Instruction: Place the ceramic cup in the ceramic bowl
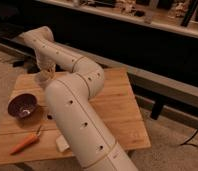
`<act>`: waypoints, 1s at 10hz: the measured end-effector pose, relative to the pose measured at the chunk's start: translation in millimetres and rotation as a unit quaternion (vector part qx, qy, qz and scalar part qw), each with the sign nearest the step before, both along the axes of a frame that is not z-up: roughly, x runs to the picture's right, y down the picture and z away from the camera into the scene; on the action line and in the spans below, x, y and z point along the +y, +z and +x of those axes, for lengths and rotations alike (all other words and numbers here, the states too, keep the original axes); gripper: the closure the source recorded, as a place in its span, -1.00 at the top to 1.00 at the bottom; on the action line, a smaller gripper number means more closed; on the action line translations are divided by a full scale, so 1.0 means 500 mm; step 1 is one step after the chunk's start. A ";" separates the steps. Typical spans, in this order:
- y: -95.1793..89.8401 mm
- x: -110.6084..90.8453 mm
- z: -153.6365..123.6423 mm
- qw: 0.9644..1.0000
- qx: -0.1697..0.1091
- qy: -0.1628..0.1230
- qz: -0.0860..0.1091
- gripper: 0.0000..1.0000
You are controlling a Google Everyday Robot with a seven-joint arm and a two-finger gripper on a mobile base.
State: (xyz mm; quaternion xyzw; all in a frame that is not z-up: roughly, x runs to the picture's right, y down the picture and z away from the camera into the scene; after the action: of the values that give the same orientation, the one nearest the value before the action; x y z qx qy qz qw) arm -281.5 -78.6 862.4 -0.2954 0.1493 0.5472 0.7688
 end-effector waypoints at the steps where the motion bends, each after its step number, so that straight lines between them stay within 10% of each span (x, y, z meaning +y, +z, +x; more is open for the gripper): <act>1: -0.014 -0.005 -0.003 1.000 -0.007 -0.004 -0.002 -1.00; 10: -0.204 -0.001 -0.056 0.994 -0.086 -0.057 -0.023 -1.00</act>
State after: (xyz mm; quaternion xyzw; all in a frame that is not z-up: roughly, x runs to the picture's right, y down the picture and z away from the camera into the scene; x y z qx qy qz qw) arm -309.6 -79.0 760.4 -0.3501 0.1116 0.4714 0.8017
